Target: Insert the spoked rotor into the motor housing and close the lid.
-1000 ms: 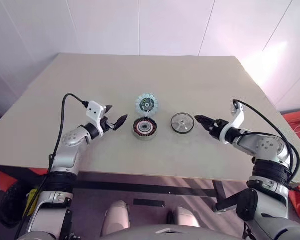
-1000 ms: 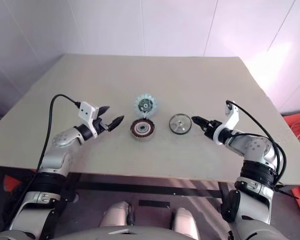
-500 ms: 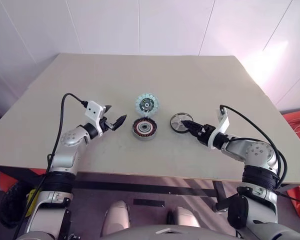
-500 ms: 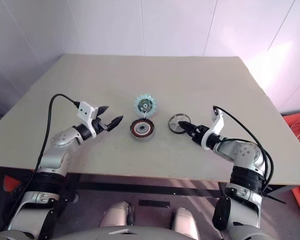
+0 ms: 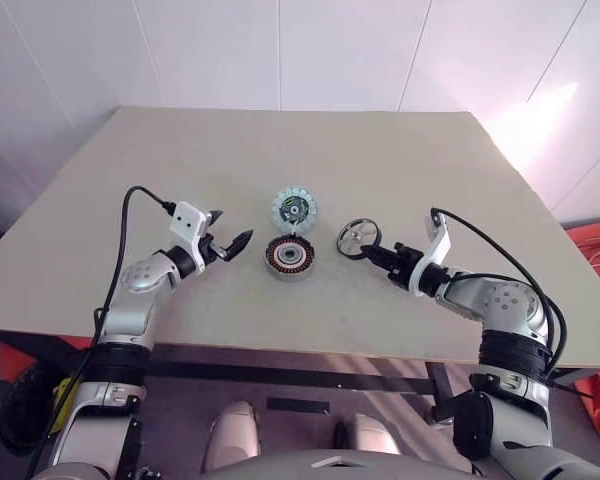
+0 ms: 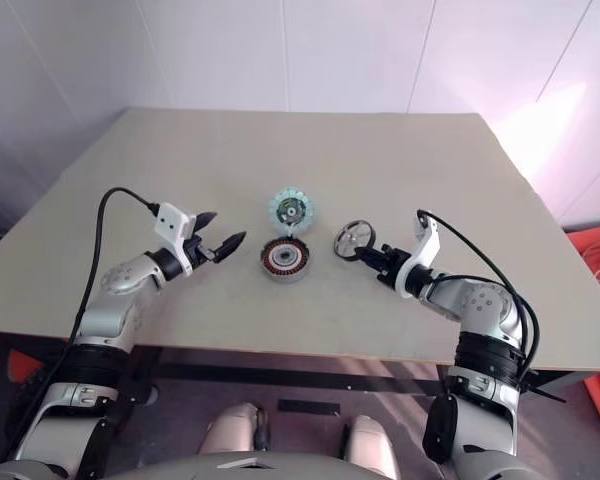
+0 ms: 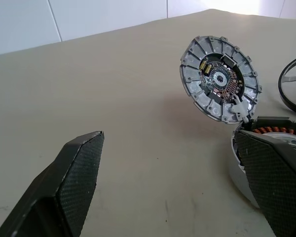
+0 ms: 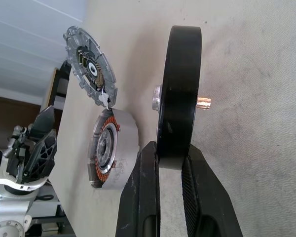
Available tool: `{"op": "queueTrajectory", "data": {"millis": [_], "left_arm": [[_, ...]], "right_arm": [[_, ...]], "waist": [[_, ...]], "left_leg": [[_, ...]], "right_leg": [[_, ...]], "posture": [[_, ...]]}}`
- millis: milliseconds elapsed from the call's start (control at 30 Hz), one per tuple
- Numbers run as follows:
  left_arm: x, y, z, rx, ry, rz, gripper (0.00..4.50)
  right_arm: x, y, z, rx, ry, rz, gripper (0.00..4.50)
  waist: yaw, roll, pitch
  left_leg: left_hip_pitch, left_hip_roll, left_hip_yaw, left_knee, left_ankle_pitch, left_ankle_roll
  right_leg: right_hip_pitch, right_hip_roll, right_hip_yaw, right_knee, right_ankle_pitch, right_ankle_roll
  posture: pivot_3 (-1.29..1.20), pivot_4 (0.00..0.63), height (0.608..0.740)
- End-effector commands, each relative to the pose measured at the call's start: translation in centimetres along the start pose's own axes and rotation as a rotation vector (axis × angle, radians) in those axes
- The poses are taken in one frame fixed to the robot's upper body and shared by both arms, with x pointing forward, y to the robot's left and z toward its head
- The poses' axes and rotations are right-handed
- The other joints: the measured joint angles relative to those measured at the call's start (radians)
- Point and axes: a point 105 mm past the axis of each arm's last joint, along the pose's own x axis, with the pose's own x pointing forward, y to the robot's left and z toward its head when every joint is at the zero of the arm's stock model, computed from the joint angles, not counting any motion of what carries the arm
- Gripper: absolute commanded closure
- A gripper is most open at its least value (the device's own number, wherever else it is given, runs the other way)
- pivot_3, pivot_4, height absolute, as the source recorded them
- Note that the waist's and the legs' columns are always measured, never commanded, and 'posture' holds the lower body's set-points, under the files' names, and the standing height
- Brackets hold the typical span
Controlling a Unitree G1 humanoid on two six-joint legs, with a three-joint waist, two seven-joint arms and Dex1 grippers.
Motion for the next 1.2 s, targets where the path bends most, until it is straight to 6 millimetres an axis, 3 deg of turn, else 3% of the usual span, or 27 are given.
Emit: {"op": "queueTrajectory", "data": {"millis": [33,167,267,367,500,733,1200], "left_arm": [[0.1,0.4,1.7,0.043,-0.052,0.005,0.0],[0.1,0.4,1.8,0.042,-0.052,0.004,0.0],[0.2,0.5,1.8,0.041,-0.049,0.001,0.0],[0.3,0.5,1.8,0.041,-0.049,-0.002,0.0],[0.2,0.5,1.8,0.041,-0.048,-0.003,0.0],[-0.5,0.5,1.6,0.043,-0.041,0.011,0.0],[-1.1,0.8,1.6,0.051,-0.033,0.033,0.0]], "right_arm": [[-0.3,2.5,1.9,0.021,-0.084,0.115,4.21],[-1.0,6.9,3.4,0.136,-0.148,0.399,4.21],[-0.5,9.8,1.8,0.131,-0.055,0.528,4.21],[0.8,10.7,0.1,0.129,0.022,0.531,4.21],[3.0,10.8,-2.0,0.155,0.103,0.502,4.21],[5.1,10.3,-5.3,0.239,0.205,0.479,4.21],[5.9,7.5,-5.7,0.247,0.193,0.381,4.21]], "waist": [[0.0,0.0,0.0],[-0.003,0.0,0.0],[-0.002,0.0,0.0],[-0.001,0.0,0.0],[-0.001,0.0,0.0],[0.0,0.0,0.0],[0.0,0.0,0.0]], "left_leg": [[0.0,0.0,0.0,0.0,0.0,0.0],[0.0,0.0,0.0,0.0,0.0,0.0],[0.0,0.0,0.0,-0.001,0.0,0.0],[0.0,0.0,0.0,-0.003,0.001,-0.001],[0.0,0.0,0.0,-0.006,0.003,-0.005],[0.0,-0.001,0.0,-0.009,0.005,-0.008],[-0.001,0.0,0.0,-0.009,0.005,-0.009]], "right_leg": [[0.0,0.0,0.0,0.0,0.0,0.0],[-0.001,0.0,0.0,0.0,0.0,0.0],[-0.002,0.0,0.0,0.0,0.0,0.0],[-0.002,0.0,0.0,0.0,0.0,0.0],[-0.003,0.0,0.0,0.0,0.0,0.0],[-0.004,0.0,0.0,0.0,0.0,0.0],[-0.006,0.0,0.0,0.0,0.0,0.0]], "posture": [[0.0,0.0,0.74],[0.0,0.0,0.74],[0.0,0.0,0.74],[0.0,0.0,0.74],[0.0,0.0,0.74],[0.0,0.0,0.74],[0.0,0.0,0.74]]}}
